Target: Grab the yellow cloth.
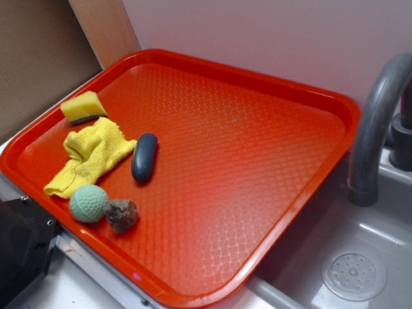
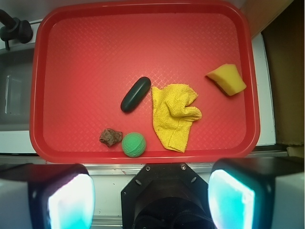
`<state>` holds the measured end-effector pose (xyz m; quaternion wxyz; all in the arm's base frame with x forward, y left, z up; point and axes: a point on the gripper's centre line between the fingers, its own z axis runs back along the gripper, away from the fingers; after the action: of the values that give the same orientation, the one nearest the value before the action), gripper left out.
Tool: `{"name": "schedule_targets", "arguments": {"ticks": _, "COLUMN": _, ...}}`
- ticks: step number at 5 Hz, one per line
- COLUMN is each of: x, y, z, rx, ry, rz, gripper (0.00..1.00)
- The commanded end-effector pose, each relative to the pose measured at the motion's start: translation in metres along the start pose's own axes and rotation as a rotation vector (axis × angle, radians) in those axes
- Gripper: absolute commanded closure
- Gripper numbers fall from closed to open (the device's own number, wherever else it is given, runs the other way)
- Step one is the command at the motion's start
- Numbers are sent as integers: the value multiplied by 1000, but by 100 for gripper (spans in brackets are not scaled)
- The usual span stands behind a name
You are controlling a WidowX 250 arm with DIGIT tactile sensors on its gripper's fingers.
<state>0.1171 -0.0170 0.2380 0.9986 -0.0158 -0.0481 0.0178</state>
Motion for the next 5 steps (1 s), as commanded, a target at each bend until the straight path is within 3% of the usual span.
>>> {"name": "schedule_targets", "arguments": {"ticks": 1, "x": 0, "y": 0, "z": 0, "rx": 0, "ry": 0, "rz": 0, "gripper": 0}}
{"name": "schedule_targets", "arguments": {"ticks": 2, "x": 25, "y": 37, "z": -51, "rx": 78, "ry": 1, "rz": -30, "gripper": 0}}
{"name": "schedule_targets", "arguments": {"ticks": 3, "x": 33, "y": 53, "z": -92, "rx": 96, "ry": -24, "rz": -143, "gripper": 0}}
{"name": "schedule_targets", "arguments": {"ticks": 5, "x": 33, "y": 53, "z": -92, "rx": 96, "ry": -24, "rz": -143, "gripper": 0}}
